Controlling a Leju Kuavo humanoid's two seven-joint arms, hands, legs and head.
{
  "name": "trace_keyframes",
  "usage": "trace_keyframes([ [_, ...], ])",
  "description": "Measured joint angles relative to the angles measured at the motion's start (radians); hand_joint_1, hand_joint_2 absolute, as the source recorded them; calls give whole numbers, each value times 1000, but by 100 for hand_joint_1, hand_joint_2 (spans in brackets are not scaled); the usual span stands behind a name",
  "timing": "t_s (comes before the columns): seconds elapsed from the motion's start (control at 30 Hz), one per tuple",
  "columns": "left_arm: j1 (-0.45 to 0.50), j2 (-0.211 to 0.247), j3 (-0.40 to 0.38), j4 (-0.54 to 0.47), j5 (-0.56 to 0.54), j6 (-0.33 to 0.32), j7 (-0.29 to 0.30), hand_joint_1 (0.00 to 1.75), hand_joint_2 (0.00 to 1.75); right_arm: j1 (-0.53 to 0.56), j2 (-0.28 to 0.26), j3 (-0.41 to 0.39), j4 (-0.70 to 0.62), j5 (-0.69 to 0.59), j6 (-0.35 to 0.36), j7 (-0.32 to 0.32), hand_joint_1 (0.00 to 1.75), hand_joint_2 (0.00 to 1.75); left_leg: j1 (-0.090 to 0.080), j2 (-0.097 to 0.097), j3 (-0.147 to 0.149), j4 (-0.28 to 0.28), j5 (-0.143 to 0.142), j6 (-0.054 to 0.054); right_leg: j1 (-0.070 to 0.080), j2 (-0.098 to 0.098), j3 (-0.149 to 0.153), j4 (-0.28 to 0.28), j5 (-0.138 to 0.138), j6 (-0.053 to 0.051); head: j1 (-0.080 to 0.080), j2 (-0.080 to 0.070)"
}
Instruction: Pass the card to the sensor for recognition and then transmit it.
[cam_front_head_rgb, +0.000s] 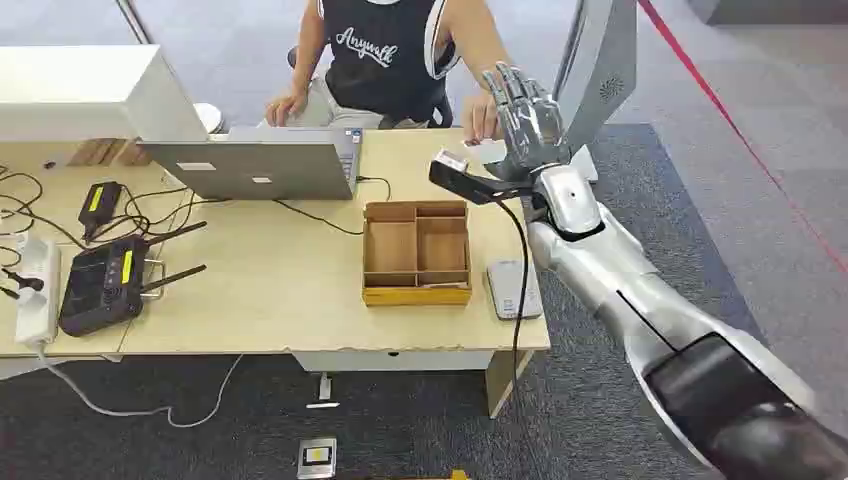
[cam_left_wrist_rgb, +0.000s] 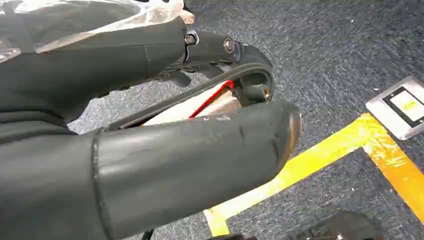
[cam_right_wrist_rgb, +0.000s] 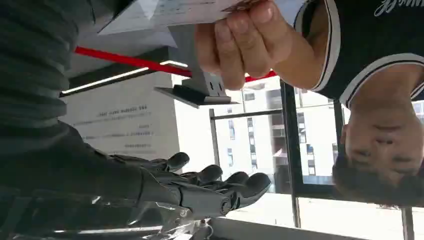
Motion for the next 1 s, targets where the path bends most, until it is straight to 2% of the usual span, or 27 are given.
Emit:
trace_keyframes([
  [0.03, 0, 0, 0, 0, 2, 0, 1, 0, 0, -2, 3, 1, 7, -3, 0, -3, 157, 175, 0, 0, 0, 0, 0, 0, 0, 0, 0, 0, 0, 0, 0, 0],
  [0.07, 0, 0, 0, 0, 2, 0, 1, 0, 0, -4, 5, 1, 14, -6, 0, -4, 175, 175, 0, 0, 0, 0, 0, 0, 0, 0, 0, 0, 0, 0, 0, 0],
  [0.43, 0, 0, 0, 0, -3, 0, -1, 0, 0, -13, 31, 2, 77, -63, 0, -37, 175, 175, 0, 0, 0, 0, 0, 0, 0, 0, 0, 0, 0, 0, 0, 0],
  [1.0, 1, 0, 0, 0, -12, 0, -3, 0, 0, -17, 38, 2, 114, -80, -9, -43, 175, 175, 0, 0, 0, 0, 0, 0, 0, 0, 0, 0, 0, 0, 0, 0],
])
